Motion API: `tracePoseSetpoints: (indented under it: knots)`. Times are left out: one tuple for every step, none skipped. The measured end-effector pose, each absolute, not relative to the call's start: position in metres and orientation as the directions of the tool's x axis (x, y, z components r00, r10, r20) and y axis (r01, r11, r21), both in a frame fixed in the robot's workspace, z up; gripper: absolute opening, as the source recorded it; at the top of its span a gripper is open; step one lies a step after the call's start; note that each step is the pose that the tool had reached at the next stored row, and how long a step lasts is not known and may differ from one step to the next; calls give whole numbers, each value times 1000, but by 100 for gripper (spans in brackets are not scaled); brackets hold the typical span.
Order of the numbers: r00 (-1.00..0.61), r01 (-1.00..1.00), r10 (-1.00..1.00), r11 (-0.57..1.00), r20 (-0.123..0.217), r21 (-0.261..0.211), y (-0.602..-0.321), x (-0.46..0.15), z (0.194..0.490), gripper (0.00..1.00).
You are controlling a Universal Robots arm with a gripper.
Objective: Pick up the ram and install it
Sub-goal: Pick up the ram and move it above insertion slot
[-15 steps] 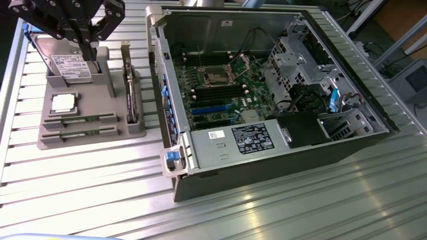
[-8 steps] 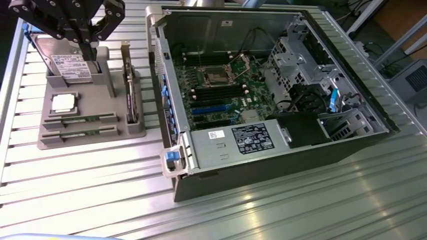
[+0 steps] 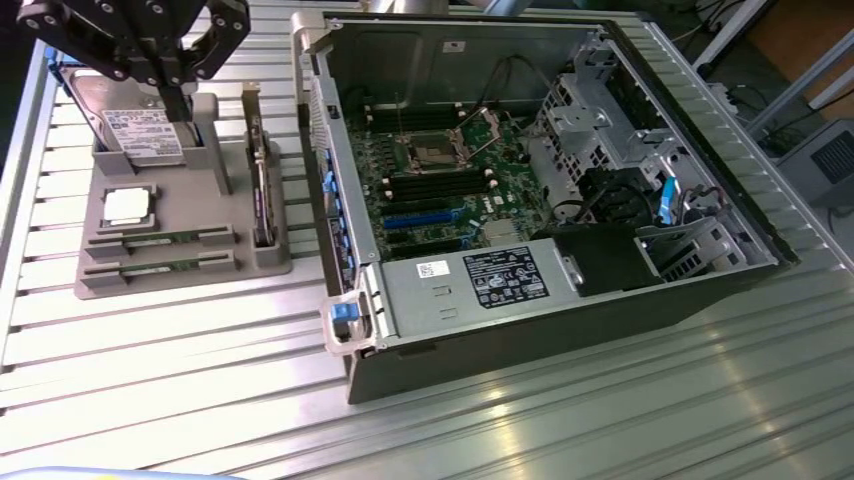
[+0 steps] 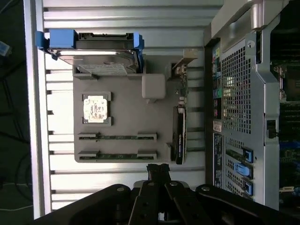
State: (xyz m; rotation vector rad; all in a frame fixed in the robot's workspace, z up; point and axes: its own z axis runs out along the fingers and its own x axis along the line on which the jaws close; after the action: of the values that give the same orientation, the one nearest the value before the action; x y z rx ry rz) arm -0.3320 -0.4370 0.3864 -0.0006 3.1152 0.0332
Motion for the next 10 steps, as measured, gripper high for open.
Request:
tracePoseSetpoints:
  knots:
    - [-1000,-14,-13,1000,-26,21,-437,-332,386,10]
    - [-999,-27,-27,999,-26,21,-437,-332,386,10]
    - [-998,-51,-51,998,-26,21,-437,-332,386,10]
    - [-997,-76,-76,997,-26,21,-437,-332,386,10]
    - [-996,-86,-86,996,-26,21,-437,-332,386,10]
    - [-995,-95,-94,995,-26,21,-437,-332,386,10]
    - [-994,-103,-102,994,-26,21,-437,-332,386,10]
    - [-994,-111,-110,994,-26,21,-437,-332,386,10]
    - [-992,-124,-123,992,-26,21,-437,-332,386,10]
    - [-991,-134,-133,991,-26,21,-437,-332,386,10]
